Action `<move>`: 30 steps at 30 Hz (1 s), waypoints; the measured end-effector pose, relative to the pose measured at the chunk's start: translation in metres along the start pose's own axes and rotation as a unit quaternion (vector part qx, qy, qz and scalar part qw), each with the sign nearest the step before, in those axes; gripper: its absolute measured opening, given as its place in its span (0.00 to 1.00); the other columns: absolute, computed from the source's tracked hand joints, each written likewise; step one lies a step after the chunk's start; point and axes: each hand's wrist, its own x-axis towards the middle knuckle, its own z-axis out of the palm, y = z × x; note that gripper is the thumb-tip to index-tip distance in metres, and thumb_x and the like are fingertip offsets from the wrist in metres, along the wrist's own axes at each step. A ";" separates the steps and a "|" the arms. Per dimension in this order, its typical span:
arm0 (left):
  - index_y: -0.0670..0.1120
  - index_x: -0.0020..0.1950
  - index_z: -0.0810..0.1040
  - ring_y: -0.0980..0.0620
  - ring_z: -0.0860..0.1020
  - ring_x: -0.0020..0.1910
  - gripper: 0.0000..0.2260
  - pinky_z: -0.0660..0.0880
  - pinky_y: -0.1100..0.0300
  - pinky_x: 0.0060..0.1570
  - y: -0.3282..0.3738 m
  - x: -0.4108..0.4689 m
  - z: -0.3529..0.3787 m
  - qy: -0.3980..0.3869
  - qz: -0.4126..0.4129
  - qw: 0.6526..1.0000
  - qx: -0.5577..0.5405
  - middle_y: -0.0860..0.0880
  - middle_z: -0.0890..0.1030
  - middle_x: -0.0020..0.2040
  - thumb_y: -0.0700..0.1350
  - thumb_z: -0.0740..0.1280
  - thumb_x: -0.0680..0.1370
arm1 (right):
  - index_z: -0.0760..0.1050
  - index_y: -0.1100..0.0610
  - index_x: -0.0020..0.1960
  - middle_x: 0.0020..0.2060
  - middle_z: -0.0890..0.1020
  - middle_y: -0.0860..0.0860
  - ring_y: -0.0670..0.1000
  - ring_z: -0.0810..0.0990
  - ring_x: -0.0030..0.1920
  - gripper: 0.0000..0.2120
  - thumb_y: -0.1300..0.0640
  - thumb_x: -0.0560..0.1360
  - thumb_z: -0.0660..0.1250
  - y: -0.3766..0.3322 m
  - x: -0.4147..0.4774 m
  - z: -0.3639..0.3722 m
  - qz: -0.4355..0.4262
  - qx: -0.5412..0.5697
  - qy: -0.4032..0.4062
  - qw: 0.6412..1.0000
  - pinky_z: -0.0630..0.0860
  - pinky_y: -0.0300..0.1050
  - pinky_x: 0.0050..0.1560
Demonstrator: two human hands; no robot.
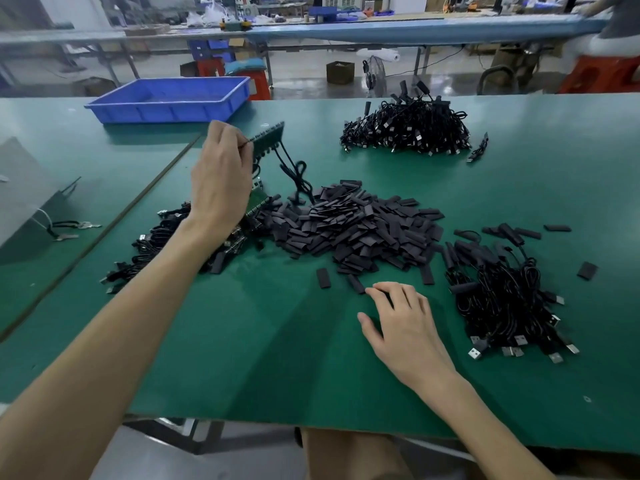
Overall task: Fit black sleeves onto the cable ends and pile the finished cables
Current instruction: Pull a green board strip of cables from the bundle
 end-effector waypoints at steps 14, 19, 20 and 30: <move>0.37 0.51 0.79 0.54 0.72 0.45 0.06 0.69 0.68 0.46 0.011 -0.018 -0.044 0.090 0.013 0.995 -0.040 0.42 0.79 0.52 0.38 0.64 0.82 | 0.76 0.57 0.71 0.65 0.77 0.51 0.53 0.73 0.68 0.24 0.44 0.82 0.59 -0.001 -0.001 -0.005 -0.002 -0.006 -0.002 1.000 0.70 0.53 0.71; 0.36 0.50 0.77 0.54 0.70 0.43 0.05 0.65 0.72 0.43 0.031 -0.019 -0.047 0.035 0.009 0.997 -0.066 0.41 0.77 0.51 0.38 0.64 0.82 | 0.75 0.57 0.72 0.66 0.77 0.52 0.53 0.72 0.69 0.24 0.44 0.83 0.60 -0.003 -0.002 -0.007 0.000 -0.018 -0.011 1.000 0.70 0.52 0.71; 0.36 0.50 0.77 0.51 0.72 0.43 0.06 0.67 0.69 0.43 0.034 -0.026 -0.044 0.004 0.016 0.998 -0.068 0.42 0.78 0.51 0.38 0.64 0.82 | 0.75 0.57 0.73 0.66 0.77 0.51 0.53 0.72 0.69 0.24 0.44 0.83 0.60 -0.004 -0.002 -0.008 0.001 -0.017 -0.012 1.000 0.69 0.52 0.71; 0.39 0.49 0.79 0.65 0.73 0.43 0.03 0.68 0.73 0.45 0.070 -0.047 -0.060 0.057 0.018 0.977 -0.207 0.48 0.78 0.47 0.36 0.66 0.81 | 0.74 0.59 0.74 0.68 0.75 0.53 0.56 0.70 0.70 0.25 0.43 0.84 0.59 -0.003 -0.001 -0.009 -0.001 -0.011 -0.021 1.000 0.67 0.54 0.72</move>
